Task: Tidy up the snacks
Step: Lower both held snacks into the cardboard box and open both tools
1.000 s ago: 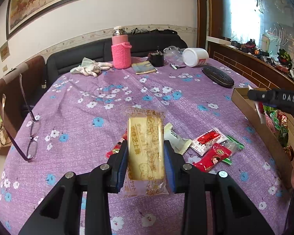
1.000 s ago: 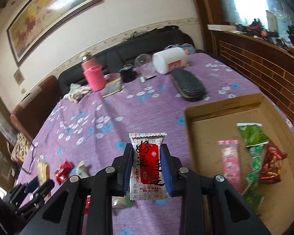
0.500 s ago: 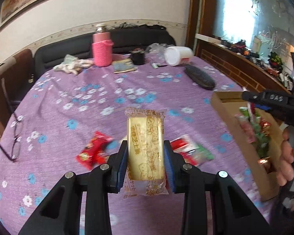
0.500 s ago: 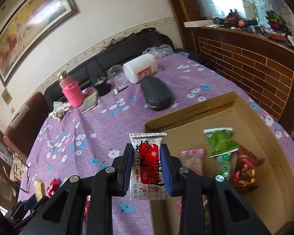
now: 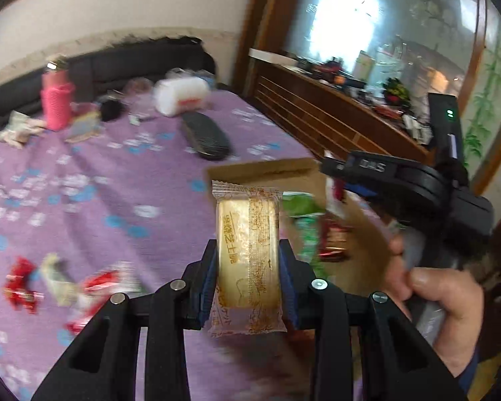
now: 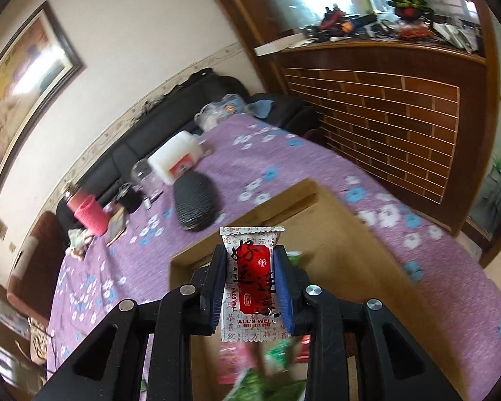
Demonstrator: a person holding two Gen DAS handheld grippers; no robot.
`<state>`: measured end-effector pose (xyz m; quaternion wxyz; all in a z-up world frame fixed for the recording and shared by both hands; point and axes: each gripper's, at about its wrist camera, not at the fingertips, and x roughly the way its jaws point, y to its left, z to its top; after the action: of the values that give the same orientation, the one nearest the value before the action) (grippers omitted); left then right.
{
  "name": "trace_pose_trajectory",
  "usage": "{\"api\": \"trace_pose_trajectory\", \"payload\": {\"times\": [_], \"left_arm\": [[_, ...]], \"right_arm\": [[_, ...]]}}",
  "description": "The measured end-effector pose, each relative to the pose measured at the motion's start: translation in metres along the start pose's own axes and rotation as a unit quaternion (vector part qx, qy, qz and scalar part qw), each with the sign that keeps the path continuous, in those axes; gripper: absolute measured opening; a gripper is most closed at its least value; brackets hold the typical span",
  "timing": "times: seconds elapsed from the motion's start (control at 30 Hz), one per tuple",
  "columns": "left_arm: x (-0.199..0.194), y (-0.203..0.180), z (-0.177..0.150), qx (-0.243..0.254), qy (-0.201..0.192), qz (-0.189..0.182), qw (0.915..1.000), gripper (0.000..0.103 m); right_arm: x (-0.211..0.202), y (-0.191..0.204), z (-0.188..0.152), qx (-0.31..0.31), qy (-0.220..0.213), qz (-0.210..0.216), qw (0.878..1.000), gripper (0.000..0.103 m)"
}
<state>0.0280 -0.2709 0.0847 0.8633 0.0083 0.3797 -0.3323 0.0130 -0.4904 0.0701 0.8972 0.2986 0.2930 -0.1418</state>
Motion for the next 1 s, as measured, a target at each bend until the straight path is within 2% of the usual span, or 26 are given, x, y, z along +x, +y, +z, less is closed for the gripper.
{"api": "trace_pose_trajectory", "payload": {"times": [0.17, 0.47, 0.83, 1.0], "left_arm": [[0.028, -0.024, -0.004, -0.011, 0.025, -0.046, 0.9986, 0.033], [0.059, -0.029, -0.026, -0.005, 0.065, -0.058, 0.9962, 0.033], [0.055, -0.031, -0.032, 0.01, 0.058, -0.058, 0.9966, 0.035], [0.05, -0.027, -0.029, 0.0, 0.046, -0.056, 0.9974, 0.044]], "right_arm": [[0.005, -0.024, 0.008, 0.027, 0.011, -0.008, 1.0, 0.029], [0.024, -0.023, 0.003, 0.013, 0.05, -0.03, 0.998, 0.029], [0.03, -0.021, -0.001, 0.008, 0.059, -0.038, 0.998, 0.033], [0.026, -0.02, 0.0, 0.008, 0.051, -0.036, 0.998, 0.034]]}}
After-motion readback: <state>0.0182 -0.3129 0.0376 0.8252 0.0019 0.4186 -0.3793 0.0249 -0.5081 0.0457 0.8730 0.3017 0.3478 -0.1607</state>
